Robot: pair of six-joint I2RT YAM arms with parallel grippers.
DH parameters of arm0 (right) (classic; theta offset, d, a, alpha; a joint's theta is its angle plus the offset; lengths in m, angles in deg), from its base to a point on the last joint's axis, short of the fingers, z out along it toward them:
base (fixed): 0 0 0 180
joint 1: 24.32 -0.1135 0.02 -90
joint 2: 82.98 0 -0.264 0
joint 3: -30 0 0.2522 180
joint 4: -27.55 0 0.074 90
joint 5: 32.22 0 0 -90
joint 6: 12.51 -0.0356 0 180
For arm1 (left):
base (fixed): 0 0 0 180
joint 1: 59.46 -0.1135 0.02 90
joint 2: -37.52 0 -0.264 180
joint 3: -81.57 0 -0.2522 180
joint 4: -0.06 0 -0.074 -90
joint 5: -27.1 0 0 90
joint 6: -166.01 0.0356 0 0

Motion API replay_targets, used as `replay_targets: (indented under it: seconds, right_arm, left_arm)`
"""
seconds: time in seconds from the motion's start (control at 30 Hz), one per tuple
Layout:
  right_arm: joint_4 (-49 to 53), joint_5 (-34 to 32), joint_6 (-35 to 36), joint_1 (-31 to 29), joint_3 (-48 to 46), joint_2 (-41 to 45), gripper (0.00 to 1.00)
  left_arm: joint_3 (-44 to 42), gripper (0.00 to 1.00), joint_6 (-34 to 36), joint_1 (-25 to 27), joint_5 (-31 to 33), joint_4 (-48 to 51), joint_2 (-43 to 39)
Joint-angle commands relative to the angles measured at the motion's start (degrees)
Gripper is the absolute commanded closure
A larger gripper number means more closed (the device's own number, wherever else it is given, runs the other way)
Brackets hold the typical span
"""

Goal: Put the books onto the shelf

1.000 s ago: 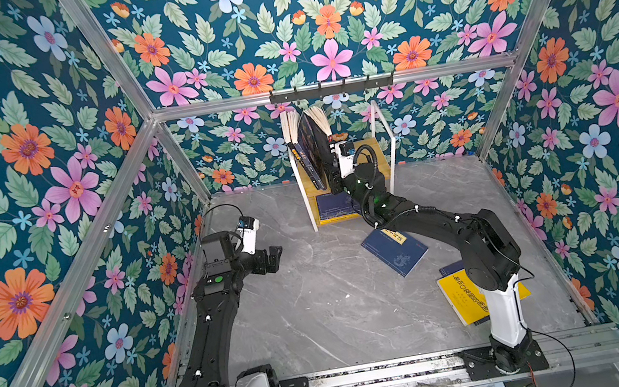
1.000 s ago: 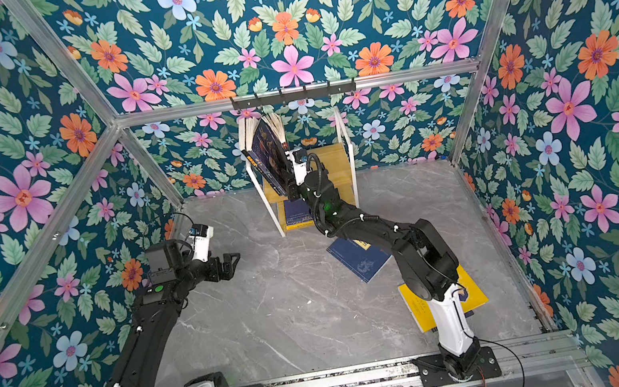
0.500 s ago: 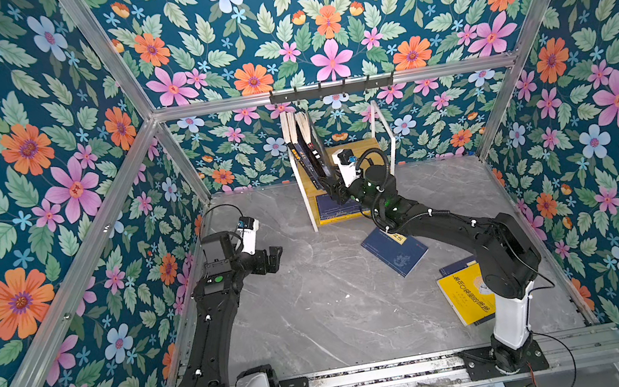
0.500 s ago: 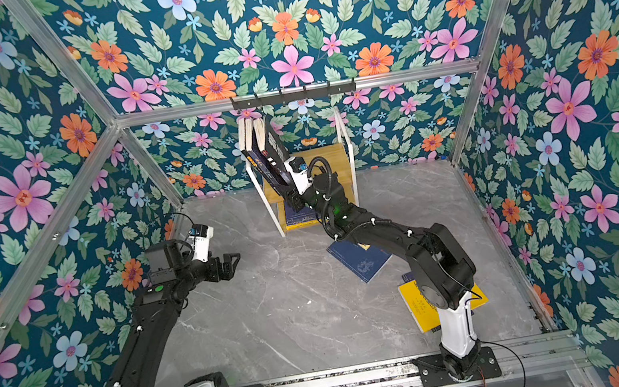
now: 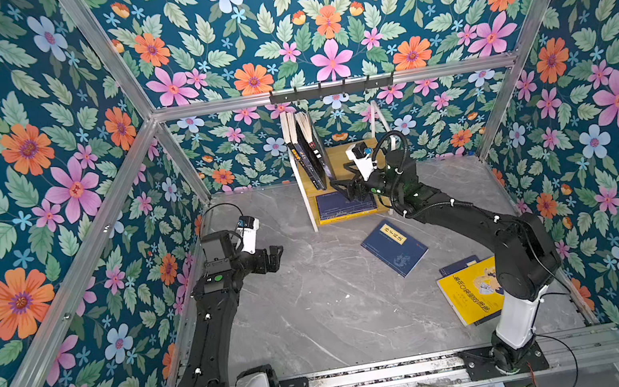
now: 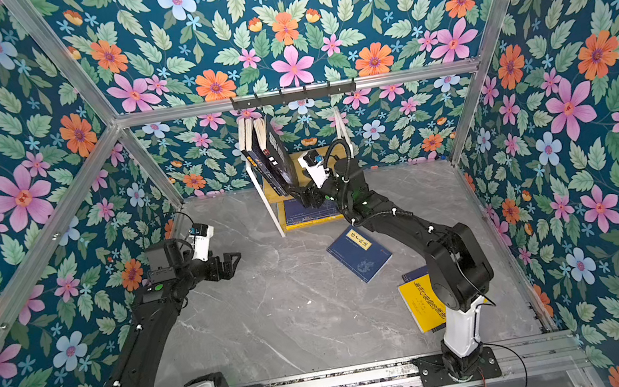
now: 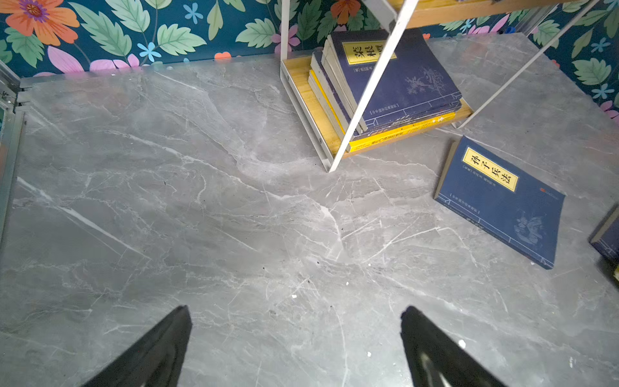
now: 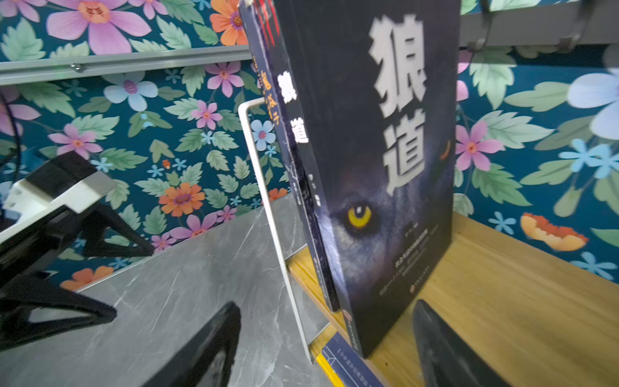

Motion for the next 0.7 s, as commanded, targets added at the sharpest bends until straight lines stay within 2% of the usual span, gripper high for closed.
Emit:
replay_targets:
  seconds: [0.0, 0.07, 0.2, 0.43, 0.67]
  right_arm:
    - [1.84, 7.91, 0.25, 1.37, 1.59, -1.99, 0.18]
    - [1.07, 11.64, -0.39, 1.94, 3.08, -4.27, 0.18]
    - [3.07, 13.44, -1.37, 1.94, 7.50, -8.61, 0.21]
    - [-1.08, 16.39, -7.22, 1.63, 11.88, -14.35, 0.40]
    - [-1.43, 18.41, -8.29, 0.99, 13.23, -15.87, 0.41]
  left_arm:
    - [0.53, 0.00, -0.22, -0.05, -0.47, 0.05, -0.27]
    - [0.01, 0.00, 0.03, -0.11, -0.82, -0.22, -0.45]
    - [0.73, 0.00, -0.33, -0.09, -0.48, 0.22, -0.29]
    - [0.40, 0.00, -0.20, -0.08, -0.30, 0.13, -0.59]
    - [-0.30, 0.00, -1.32, -0.05, -1.22, -0.75, -0.48]
